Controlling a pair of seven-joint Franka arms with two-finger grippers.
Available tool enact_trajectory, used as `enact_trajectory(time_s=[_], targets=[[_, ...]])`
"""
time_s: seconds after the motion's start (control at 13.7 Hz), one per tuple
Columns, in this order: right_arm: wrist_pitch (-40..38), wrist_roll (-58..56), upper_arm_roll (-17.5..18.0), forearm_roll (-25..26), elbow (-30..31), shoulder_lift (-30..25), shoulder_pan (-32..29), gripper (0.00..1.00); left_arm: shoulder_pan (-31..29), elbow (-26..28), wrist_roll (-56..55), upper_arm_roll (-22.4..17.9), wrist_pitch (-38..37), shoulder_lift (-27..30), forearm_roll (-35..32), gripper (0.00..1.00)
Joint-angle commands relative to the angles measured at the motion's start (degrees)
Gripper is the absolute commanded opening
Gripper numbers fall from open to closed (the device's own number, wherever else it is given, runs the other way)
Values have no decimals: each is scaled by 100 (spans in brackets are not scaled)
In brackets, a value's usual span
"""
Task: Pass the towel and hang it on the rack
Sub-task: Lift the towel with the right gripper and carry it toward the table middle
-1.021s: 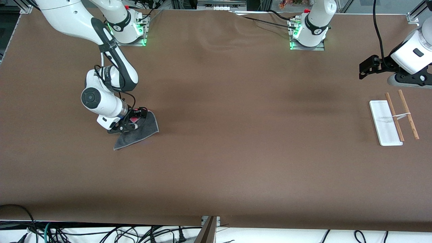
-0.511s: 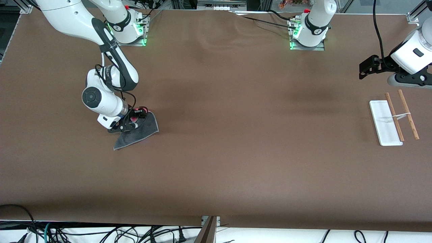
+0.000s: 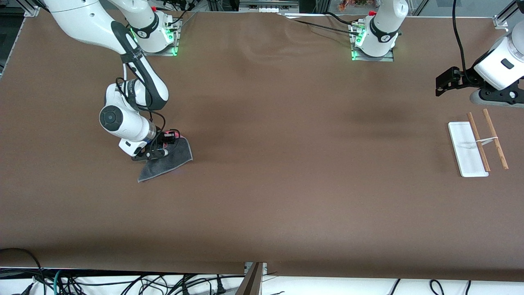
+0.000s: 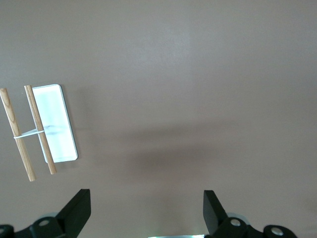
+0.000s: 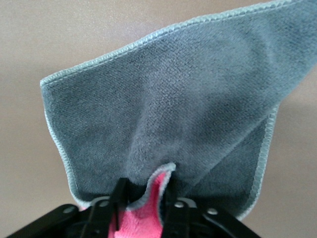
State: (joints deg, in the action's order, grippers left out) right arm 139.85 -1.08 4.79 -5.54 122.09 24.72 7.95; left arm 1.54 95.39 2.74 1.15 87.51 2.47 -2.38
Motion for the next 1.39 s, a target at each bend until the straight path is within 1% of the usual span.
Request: enact_trajectory(time_s=[0.0, 0.15, 0.44, 0.51, 0.8, 0.95, 1.17, 1.31], targets=[[-238, 11, 31, -105, -1, -177, -4, 13, 30, -99, -10, -9, -94, -1, -17, 100], [-405, 11, 31, -184, -44, -256, -4, 0, 22, -99, -10, -9, -94, -1, -17, 100], [-757, 11, 48, -211, -202, -327, -4, 0, 21, -99, -10, -9, -94, -1, -17, 100], [-879, 20, 100, -219, -264, -336, -4, 0, 21, -99, -19, -9, -94, -1, -17, 100], [-1485, 46, 110, -219, -632, -432, -4, 0, 21, -99, -10, -9, -94, -1, -17, 100], [-1976, 125, 127, -219, -1035, -441, 5, 0, 30, -99, -19, -9, -94, -1, -17, 100], [-2715, 450, 259, -211, -1773, -433, 75, 0, 21, -99, -10, -9, -94, -1, -17, 100], [-3233, 686, 250, -202, -2370, -433, 303, 0, 21, -99, 16, -9, -103, -1, -17, 100]])
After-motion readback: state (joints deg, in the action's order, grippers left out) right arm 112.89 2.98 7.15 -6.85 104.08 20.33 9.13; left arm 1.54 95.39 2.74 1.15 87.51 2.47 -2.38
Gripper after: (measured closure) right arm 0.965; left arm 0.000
